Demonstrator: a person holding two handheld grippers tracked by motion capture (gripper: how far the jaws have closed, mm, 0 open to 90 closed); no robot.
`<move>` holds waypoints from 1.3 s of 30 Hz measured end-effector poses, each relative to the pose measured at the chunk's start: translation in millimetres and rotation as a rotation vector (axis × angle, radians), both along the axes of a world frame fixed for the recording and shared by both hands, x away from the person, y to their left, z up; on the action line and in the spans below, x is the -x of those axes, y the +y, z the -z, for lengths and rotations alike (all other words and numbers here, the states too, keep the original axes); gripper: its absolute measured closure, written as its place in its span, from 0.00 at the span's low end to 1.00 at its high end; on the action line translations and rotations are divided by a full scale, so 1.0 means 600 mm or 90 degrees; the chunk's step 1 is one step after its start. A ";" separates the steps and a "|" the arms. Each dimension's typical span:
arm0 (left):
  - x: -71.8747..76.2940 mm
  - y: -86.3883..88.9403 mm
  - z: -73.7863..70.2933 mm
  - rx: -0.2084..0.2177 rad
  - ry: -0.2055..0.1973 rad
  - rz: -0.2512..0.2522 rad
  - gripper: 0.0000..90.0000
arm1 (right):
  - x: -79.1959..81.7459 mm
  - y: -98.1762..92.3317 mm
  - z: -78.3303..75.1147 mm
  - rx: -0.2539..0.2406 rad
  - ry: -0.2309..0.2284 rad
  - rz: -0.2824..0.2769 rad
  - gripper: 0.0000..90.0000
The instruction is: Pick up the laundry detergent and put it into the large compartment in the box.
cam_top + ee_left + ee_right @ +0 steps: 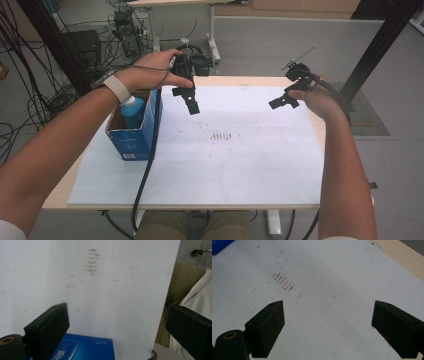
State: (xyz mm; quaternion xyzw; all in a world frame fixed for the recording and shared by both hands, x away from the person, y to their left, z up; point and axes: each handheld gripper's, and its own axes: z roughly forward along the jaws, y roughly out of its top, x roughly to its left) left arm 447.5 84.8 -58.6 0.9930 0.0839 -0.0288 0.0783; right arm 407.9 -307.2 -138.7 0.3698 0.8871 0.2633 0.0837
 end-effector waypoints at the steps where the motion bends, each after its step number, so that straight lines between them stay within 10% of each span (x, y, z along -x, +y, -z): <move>1: 0.001 -0.003 0.001 -0.004 -0.001 0.002 0.07 | 0.000 0.000 0.000 0.001 0.000 0.001 0.12; 39: -0.002 0.004 0.032 -0.005 0.001 0.000 0.07 | 0.001 0.000 0.005 -0.002 0.000 0.005 0.12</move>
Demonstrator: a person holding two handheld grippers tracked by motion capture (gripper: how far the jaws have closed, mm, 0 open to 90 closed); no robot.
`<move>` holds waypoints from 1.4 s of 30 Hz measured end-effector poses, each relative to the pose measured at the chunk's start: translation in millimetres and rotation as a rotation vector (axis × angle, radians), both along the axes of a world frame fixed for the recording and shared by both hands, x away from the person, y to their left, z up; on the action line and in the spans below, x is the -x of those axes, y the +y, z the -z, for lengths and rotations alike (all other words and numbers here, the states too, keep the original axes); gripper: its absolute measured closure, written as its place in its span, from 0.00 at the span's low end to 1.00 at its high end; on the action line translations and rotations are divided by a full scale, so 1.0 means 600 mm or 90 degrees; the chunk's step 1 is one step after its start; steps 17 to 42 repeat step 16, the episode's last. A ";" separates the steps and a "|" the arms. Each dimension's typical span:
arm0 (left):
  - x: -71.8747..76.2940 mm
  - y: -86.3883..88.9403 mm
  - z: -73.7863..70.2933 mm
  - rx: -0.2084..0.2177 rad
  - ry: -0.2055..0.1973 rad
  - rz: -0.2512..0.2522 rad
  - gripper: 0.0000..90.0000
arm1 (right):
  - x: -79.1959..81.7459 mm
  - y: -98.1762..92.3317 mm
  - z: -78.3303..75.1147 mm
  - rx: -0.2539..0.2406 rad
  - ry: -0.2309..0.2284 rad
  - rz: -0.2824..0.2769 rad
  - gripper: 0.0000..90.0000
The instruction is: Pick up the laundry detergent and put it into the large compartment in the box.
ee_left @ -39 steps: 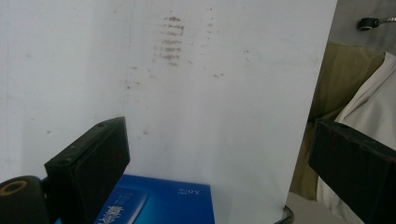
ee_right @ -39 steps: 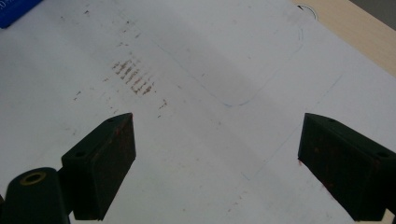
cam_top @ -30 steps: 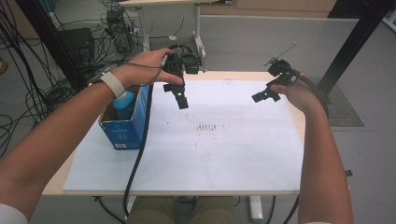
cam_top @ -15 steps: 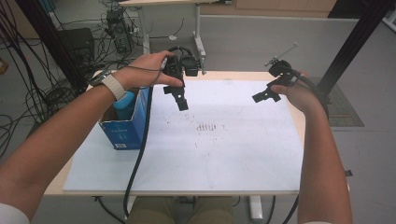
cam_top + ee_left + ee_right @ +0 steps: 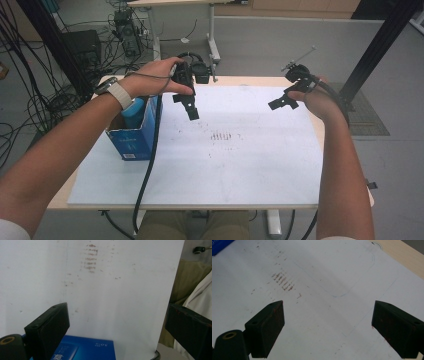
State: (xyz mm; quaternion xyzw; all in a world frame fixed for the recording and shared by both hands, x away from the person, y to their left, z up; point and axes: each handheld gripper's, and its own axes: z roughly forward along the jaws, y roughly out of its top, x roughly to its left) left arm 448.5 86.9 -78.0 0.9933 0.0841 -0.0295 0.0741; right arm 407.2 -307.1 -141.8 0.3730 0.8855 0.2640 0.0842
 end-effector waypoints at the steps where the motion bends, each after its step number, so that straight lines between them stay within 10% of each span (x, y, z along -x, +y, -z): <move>1: 0.000 0.000 0.000 0.000 0.000 0.000 0.07 | 0.000 0.000 0.000 -0.001 0.000 0.000 0.12; 42: 0.002 0.003 0.000 0.002 -0.002 -0.017 0.07 | 0.007 -0.012 0.008 -0.003 0.000 0.007 0.12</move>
